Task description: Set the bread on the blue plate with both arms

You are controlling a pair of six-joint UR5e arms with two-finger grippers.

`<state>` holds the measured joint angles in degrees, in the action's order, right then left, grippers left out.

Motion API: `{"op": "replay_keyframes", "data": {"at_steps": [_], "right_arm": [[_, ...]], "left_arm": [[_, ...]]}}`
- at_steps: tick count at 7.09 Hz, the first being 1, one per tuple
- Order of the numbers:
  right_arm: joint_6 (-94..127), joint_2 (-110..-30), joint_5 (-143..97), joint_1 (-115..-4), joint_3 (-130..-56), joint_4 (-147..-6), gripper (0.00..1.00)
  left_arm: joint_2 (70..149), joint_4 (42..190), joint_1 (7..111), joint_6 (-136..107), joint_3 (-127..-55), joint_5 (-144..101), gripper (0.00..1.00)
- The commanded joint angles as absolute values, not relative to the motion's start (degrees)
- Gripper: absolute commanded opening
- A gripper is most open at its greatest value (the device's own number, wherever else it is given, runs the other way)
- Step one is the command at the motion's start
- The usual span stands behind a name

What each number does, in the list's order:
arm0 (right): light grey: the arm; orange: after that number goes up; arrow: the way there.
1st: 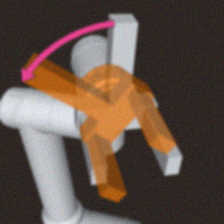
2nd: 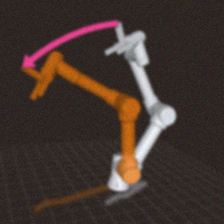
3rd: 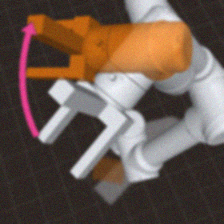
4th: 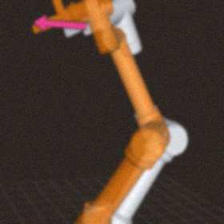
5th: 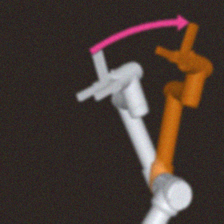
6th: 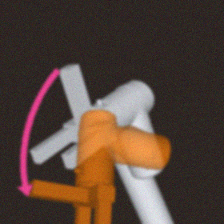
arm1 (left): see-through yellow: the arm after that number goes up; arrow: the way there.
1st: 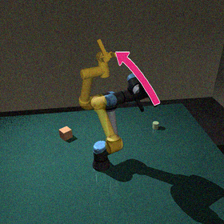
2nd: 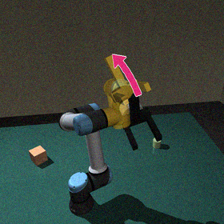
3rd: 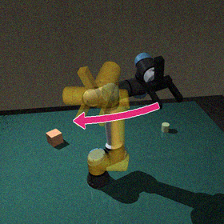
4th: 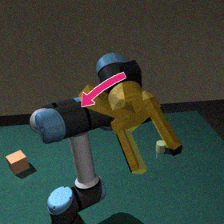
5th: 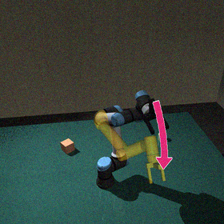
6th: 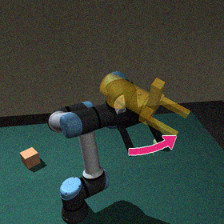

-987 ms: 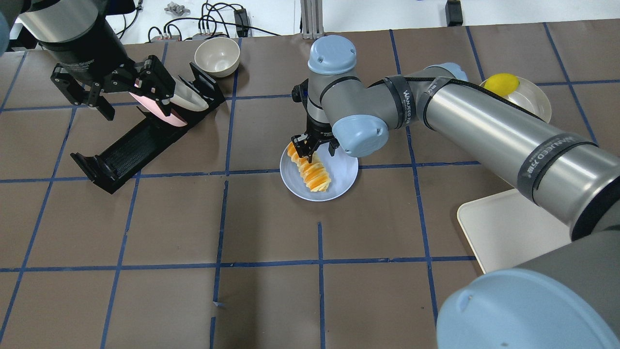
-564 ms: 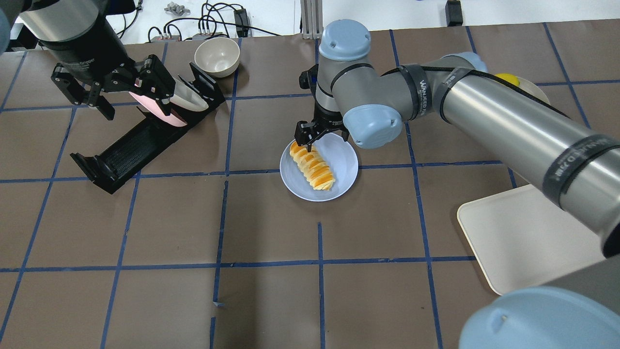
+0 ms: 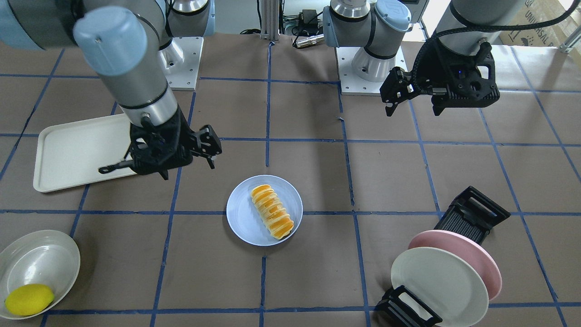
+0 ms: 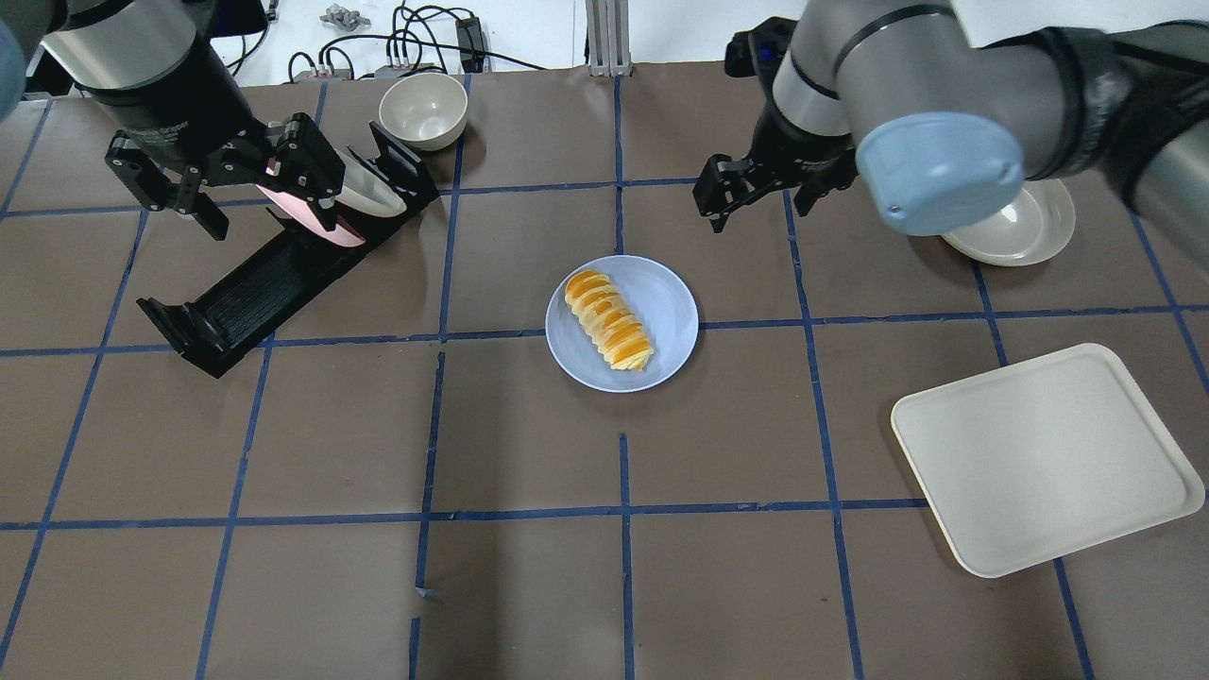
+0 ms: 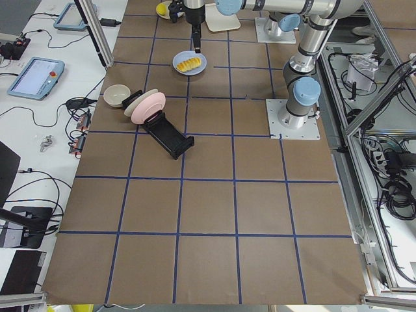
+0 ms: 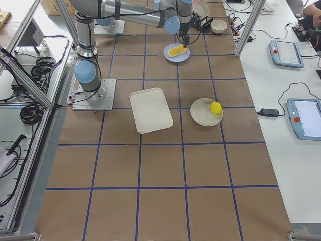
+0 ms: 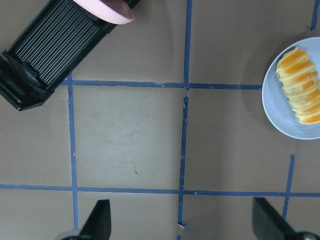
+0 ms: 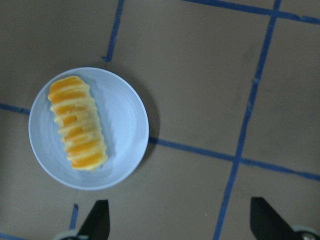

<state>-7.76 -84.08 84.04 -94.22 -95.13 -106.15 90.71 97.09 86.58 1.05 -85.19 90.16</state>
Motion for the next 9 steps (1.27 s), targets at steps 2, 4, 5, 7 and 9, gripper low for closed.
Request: {"op": "replay_keyframes", "data": {"at_steps": [2, 4, 5, 7, 9], "right_arm": [[-9.67, -98.68, 87.45, -86.41, -99.14, -93.63, 1.0], [-9.32, -104.74, 86.67, -86.92, -101.5, -88.96, 0.99], [-8.79, -106.85, 85.96, -87.18, -103.08, -88.77, 0.99], [-9.31, -106.87, 85.25, -87.19, -104.06, -89.21, 0.99], [-9.41, -106.79, 85.25, -87.19, -104.24, -89.38, 0.99]], "left_arm": [[90.53, 96.94, 86.75, 1.05, -85.25, 90.62, 1.0], [90.35, 96.86, 86.66, 0.97, -85.34, 90.7, 1.0], [90.26, 96.86, 86.66, 0.97, -85.34, 90.7, 1.0], [90.26, 96.86, 86.66, 1.05, -85.25, 90.7, 1.0], [90.18, 96.86, 86.66, 1.05, -85.43, 90.7, 1.0]]}}
